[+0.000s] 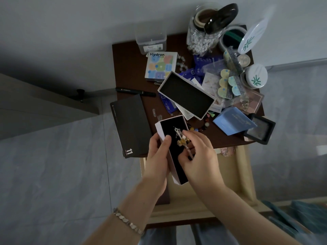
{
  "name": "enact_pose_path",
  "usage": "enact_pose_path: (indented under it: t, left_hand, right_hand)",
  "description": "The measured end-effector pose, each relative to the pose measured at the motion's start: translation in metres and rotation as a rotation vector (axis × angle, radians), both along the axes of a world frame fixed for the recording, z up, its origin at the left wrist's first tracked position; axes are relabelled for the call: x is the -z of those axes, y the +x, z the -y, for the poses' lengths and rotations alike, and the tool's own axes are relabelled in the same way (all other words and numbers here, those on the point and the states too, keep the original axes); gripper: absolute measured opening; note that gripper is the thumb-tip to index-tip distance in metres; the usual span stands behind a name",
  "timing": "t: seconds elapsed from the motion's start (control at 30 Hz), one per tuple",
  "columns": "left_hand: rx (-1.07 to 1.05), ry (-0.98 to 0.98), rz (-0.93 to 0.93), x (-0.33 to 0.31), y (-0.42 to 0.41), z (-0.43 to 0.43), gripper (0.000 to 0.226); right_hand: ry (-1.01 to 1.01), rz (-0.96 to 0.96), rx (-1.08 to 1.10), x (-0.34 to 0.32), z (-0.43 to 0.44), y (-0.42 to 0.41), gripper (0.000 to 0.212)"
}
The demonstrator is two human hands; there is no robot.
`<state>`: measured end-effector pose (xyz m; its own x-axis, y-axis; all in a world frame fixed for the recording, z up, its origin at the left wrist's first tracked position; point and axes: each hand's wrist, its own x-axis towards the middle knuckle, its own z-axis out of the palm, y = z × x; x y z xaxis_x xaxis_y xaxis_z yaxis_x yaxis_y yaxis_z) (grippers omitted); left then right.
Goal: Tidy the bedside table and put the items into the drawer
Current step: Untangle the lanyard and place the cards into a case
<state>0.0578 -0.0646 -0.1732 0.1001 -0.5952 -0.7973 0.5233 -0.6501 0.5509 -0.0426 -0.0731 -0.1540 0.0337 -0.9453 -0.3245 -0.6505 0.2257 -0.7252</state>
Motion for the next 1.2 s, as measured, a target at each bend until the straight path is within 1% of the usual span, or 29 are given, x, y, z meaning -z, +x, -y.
enact_pose_path:
  t: [0.23, 0.3, 0.37, 0.5, 0.73, 0.87, 0.93, 1.0, 1.07, 1.13, 1.17, 1.2]
  left_hand:
    - [0.005, -0.007, 0.019, 0.001, -0.002, -0.002, 0.026]
    - [0.013, -0.011, 0.011, 0.000, -0.002, -0.002, 0.027]
    - [0.010, -0.018, -0.008, -0.001, -0.003, -0.002, 0.029]
    - [0.009, -0.028, -0.036, -0.003, -0.003, 0.000, 0.029]
    - [0.059, -0.047, -0.055, -0.008, -0.004, 0.002, 0.029]
    - [0.066, -0.031, -0.043, -0.009, -0.006, 0.000, 0.029]
    - [0.060, -0.034, -0.014, -0.009, -0.004, 0.001, 0.028]
    - [0.033, -0.038, -0.008, -0.010, -0.001, 0.005, 0.027]
    - [0.002, -0.030, -0.011, -0.010, 0.002, 0.009, 0.026]
    - [-0.031, -0.028, -0.024, -0.012, 0.004, 0.012, 0.025]
    - [-0.040, -0.037, -0.030, -0.012, 0.005, 0.013, 0.024]
    - [-0.040, -0.053, -0.036, -0.013, 0.005, 0.015, 0.024]
  right_hand:
    - [0.081, 0.147, 0.069, -0.003, -0.001, -0.006, 0.044]
    - [0.089, 0.203, 0.061, -0.004, 0.001, -0.006, 0.043]
    - [0.080, 0.216, 0.053, -0.004, 0.001, -0.004, 0.041]
    - [-0.020, 0.155, 0.067, -0.002, -0.001, -0.002, 0.039]
    - [-0.260, -0.047, 0.007, 0.005, -0.003, 0.001, 0.034]
    - [-0.173, -0.042, 0.153, 0.008, 0.001, 0.001, 0.026]
    - [-0.209, -0.053, 0.154, 0.010, 0.001, 0.000, 0.021]
    - [-0.236, -0.037, 0.069, 0.012, -0.002, 0.001, 0.028]
    - [-0.220, -0.009, -0.023, 0.014, -0.004, -0.001, 0.034]
    - [-0.177, 0.063, -0.015, 0.010, -0.001, -0.006, 0.030]
    - [-0.138, 0.141, 0.021, 0.007, 0.000, -0.009, 0.028]
    - [-0.070, 0.252, 0.071, 0.005, 0.001, -0.010, 0.033]
